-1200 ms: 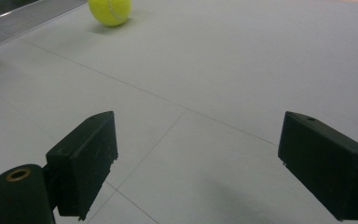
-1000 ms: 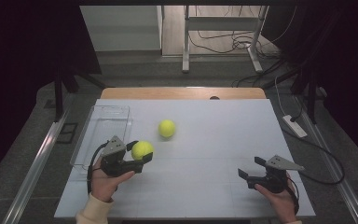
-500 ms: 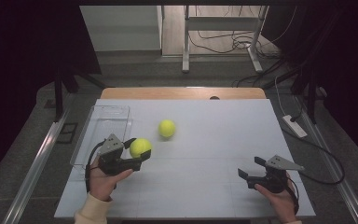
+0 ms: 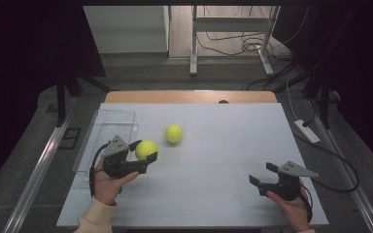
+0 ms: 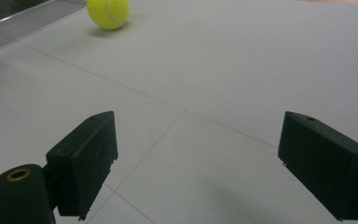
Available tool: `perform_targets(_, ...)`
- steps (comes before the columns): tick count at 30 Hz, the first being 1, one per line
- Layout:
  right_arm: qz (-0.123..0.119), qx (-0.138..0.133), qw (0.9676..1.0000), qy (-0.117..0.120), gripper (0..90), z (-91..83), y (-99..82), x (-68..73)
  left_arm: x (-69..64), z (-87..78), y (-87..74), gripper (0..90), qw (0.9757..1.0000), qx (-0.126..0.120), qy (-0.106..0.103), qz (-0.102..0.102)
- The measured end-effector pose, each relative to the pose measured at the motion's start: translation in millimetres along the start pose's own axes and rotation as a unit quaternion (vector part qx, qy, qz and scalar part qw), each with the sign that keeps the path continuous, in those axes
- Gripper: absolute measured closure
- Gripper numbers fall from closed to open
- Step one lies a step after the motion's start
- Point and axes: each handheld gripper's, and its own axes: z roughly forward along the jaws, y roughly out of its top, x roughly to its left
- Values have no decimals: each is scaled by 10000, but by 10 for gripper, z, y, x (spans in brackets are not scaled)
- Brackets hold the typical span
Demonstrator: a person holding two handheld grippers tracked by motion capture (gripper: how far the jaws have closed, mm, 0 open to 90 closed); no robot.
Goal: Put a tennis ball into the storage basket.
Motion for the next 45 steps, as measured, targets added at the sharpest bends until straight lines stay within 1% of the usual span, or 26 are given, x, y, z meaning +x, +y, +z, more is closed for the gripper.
perform_targets(4, -5, -17, 10000, 18, 116, 2, 2, -1, 35, -7, 20, 271, 9999, -55, 2, -91)
perform_targets(7, -1, -19, 10000, 13, 116, 4, 4, 1, 63, -2, 35, 271, 9999, -76, 21, -121)
perform_targets(14, -2, 26, 10000, 6, 116, 22, -6, 5, 138, 33, 79, 271, 9998, -126, 55, -146)
perform_targets(21, 9, 32, 10000, -16, 116, 15, -15, -6, 176, 73, 140, 271, 9997, -152, 98, -148)
perform_targets(26, 10, 18, 10000, -17, 117, 6, -11, -4, 212, 80, 191, 271, 9996, -164, 122, -183)
perform_targets(33, 9, 30, 10000, -34, 117, 12, -10, -4, 276, 82, 217, 271, 9994, -161, 170, -242)
perform_targets(37, -14, 47, 10000, -44, 117, 17, -11, 1, 317, 74, 228, 271, 9993, -155, 228, -253)
perform_targets(45, 22, 42, 10000, -41, 119, 15, -15, -7, 385, 74, 269, 272, 9989, -169, 310, -322)
